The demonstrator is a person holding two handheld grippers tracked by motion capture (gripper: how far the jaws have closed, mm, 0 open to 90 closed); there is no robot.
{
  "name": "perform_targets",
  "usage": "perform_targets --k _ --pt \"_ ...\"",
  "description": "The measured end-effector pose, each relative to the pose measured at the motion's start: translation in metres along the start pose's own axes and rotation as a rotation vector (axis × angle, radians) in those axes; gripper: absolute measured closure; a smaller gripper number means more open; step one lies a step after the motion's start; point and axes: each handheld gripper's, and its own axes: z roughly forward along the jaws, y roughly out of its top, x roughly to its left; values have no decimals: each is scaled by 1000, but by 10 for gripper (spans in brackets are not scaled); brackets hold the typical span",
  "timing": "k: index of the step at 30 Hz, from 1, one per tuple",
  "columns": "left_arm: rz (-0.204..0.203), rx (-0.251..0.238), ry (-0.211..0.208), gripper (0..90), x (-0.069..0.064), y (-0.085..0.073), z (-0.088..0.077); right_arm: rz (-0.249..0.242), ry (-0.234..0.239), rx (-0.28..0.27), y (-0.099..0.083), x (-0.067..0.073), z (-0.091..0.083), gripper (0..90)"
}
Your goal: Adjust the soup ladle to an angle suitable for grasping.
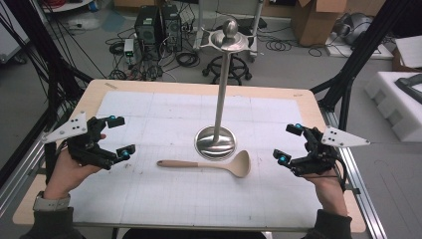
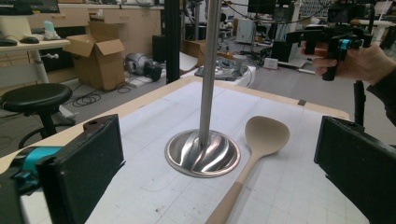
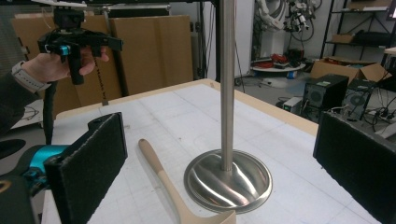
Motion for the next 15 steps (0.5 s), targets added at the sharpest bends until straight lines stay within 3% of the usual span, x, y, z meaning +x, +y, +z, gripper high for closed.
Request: perform_targets --k 5,10,15 --pt "6 3 26 17 2 -2 0 -3 -13 -2 0 0 0 18" --pt "-4 -7 89 17 9 -7 -5 -9 -91 14 -4 -3 3 18" --pt "-15 -4 114 18 13 -9 -8 -1 -96 20 -5 -3 8 18"
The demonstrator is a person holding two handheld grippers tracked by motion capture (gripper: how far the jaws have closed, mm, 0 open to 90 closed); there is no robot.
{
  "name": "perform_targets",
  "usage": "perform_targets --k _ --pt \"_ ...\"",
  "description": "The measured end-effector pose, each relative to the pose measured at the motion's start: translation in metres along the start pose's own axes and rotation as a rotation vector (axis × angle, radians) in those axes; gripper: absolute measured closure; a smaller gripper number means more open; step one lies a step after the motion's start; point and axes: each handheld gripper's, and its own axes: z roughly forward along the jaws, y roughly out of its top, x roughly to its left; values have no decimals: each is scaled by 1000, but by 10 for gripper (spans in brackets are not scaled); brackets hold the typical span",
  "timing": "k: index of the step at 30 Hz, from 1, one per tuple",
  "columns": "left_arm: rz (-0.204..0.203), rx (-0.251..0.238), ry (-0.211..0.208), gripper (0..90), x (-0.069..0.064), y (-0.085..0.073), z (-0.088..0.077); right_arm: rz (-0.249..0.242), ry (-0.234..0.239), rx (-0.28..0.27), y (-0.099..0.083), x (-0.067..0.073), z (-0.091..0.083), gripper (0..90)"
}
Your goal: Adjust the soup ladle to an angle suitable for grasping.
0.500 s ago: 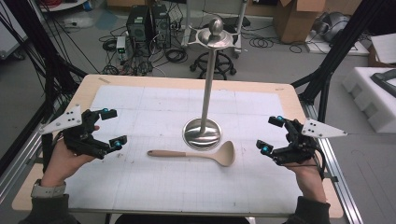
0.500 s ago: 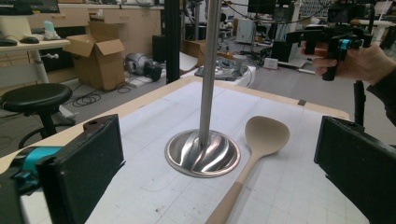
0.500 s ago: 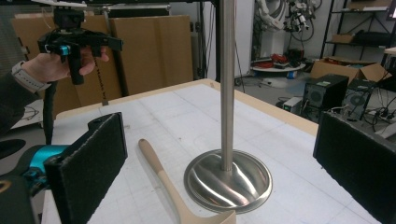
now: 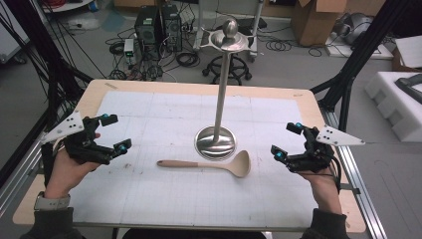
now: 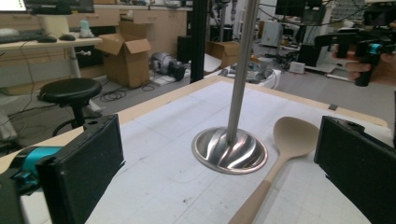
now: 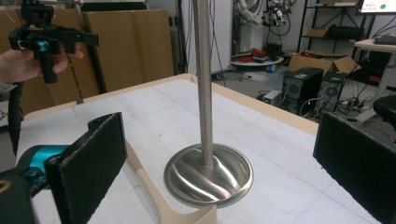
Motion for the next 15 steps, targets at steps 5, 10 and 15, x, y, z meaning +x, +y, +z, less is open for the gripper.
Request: perform_targets --k 5,10,15 --pt "-4 9 8 18 0 -1 -1 -7 -15 -8 3 5 5 18" --pt "-10 18 0 17 -1 -2 0 -20 2 2 5 13 19 18" --pt "-15 29 -3 17 0 -3 -1 -35 -10 25 6 22 37 107"
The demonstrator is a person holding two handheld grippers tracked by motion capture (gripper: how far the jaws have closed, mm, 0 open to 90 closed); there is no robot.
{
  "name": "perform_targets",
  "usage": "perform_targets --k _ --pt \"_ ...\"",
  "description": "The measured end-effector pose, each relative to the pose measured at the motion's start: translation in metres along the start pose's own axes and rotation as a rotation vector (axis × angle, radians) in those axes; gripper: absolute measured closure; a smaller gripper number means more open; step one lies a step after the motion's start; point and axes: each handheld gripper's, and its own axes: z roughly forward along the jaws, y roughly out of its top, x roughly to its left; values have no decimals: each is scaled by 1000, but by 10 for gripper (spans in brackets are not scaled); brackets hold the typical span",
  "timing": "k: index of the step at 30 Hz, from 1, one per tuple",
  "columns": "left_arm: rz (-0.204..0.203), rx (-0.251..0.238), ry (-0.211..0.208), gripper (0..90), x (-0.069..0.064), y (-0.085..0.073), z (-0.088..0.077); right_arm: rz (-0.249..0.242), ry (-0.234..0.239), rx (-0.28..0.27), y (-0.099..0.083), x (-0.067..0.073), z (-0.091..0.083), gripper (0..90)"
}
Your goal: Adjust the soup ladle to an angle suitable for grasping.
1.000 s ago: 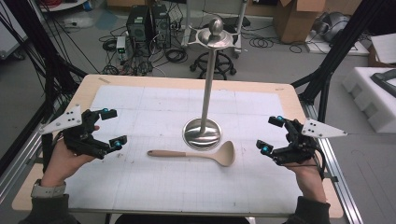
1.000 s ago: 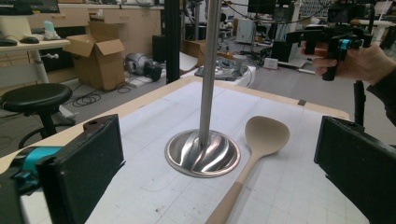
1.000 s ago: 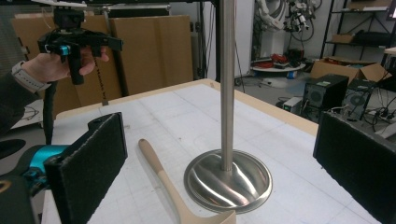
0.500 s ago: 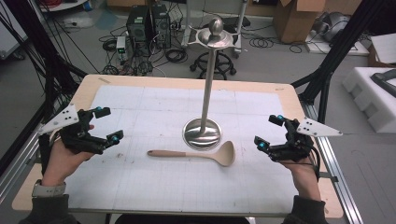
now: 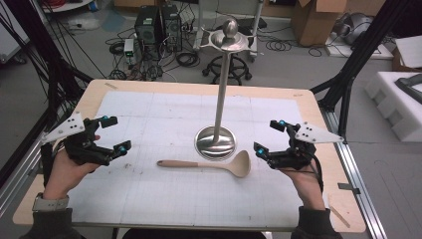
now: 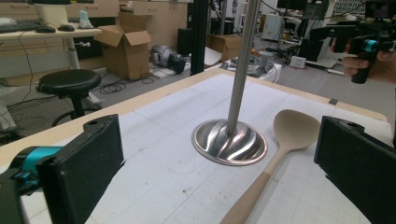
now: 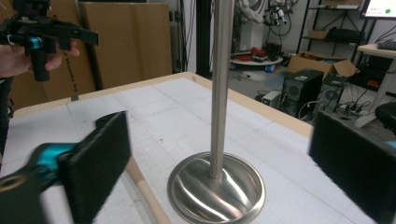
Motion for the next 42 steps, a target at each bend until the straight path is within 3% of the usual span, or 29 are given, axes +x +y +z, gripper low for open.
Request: perform_targets --k 1,2,4,5,7,8,9,10,12,13,22,29,35,39,42 --pt "-1 0 0 17 0 0 0 0 0 0 0 0 0 107" --pt "-1 -1 -1 18 1 0 -1 5 17 9 -1 2 6 263" --pt "-7 -3 1 18 2 -1 -2 16 15 12 -2 3 8 289" --pt "-10 -5 2 18 2 -1 -2 22 13 23 -4 5 14 465" --pt "-14 -4 0 18 3 -1 -3 31 6 31 -6 8 19 560" --pt "-14 -4 0 18 3 -1 -3 31 6 31 -6 8 19 560" --pt "-23 -10 -6 18 2 0 -4 34 10 40 -8 9 22 638" --pt "-23 -20 -26 18 1 2 -4 19 -18 60 -10 14 28 736" --pt "-15 -23 -29 18 -1 3 -5 11 -18 67 -11 15 31 783" --pt "-3 -23 -35 18 -3 4 -5 -4 -43 72 -12 18 35 873" --pt "7 -4 -13 18 0 2 -5 53 -16 83 -15 22 50 898" --pt "5 7 -11 18 1 0 -4 95 52 136 -20 26 73 900" --pt "-7 9 -5 18 3 -2 -5 107 102 193 -24 31 95 900" --pt "-9 12 -5 18 4 -3 -5 117 120 280 -31 35 110 900" --pt "-7 15 -7 18 4 -3 -5 98 130 336 -37 40 118 900"
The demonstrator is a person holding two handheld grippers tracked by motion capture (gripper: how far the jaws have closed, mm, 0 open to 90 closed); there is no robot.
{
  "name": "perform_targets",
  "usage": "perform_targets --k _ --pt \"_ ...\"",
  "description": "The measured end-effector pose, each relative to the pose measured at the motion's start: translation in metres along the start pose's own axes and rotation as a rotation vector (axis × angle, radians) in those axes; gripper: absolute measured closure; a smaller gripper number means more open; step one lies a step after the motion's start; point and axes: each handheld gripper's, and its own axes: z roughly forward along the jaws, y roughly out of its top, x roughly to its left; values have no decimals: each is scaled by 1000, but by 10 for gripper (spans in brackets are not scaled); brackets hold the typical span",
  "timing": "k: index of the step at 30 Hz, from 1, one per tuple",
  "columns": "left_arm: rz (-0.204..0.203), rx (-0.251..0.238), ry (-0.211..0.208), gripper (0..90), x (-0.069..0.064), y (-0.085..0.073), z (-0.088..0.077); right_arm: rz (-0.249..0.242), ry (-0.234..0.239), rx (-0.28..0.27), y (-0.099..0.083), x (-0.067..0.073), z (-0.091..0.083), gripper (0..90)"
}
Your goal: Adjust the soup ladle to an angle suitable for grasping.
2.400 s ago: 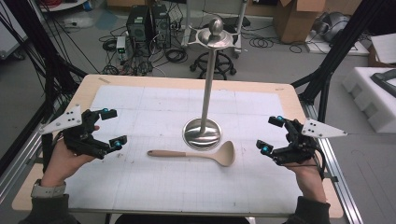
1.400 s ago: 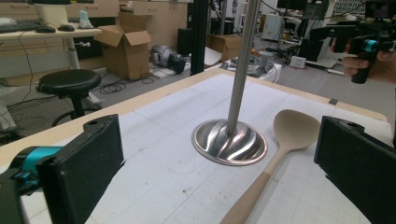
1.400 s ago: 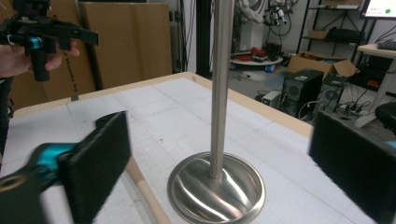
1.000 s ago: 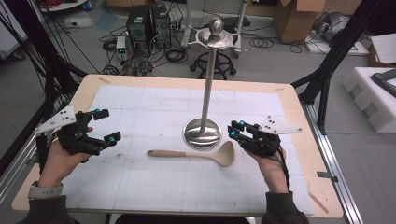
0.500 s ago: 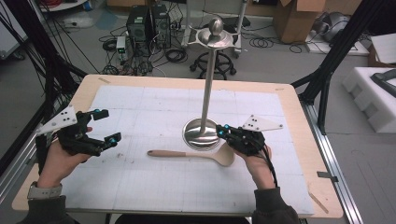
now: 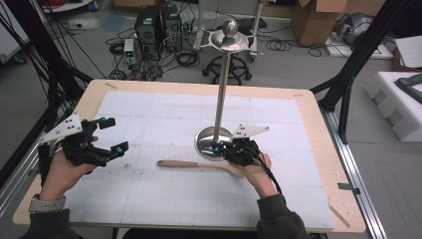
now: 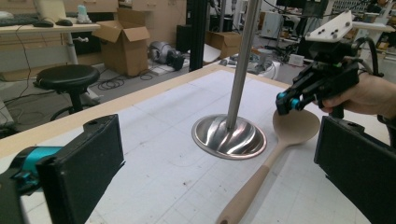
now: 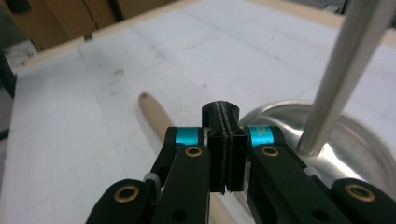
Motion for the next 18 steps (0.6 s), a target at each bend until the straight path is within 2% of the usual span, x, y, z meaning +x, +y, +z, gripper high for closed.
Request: perform_targets --k 2,3,5,7,10,11,12,13,15,18 --pt "-1 0 0 18 0 0 0 -9 3 11 -1 1 3 900" --pt "-3 1 -1 18 0 0 0 -27 13 36 -2 2 8 900" --pt "-3 2 -2 18 0 0 0 -30 11 58 -2 3 11 900" --pt "-5 0 -4 17 0 0 0 -57 -15 90 -3 2 14 900" --pt "-7 -1 -3 18 0 0 0 -42 -22 111 -5 1 15 900" --pt "-7 -1 -3 18 0 0 0 -55 -45 148 -6 1 17 900" --pt "-8 0 -2 18 0 -1 0 -55 -45 148 -6 1 17 900" --pt "-9 5 -3 18 1 -1 1 -73 -38 178 -8 2 20 900" --pt "-10 12 -5 18 1 -2 2 -66 -28 215 -10 3 23 900" --pt "-10 16 -9 18 0 -3 3 -70 -18 237 -12 0 26 900"
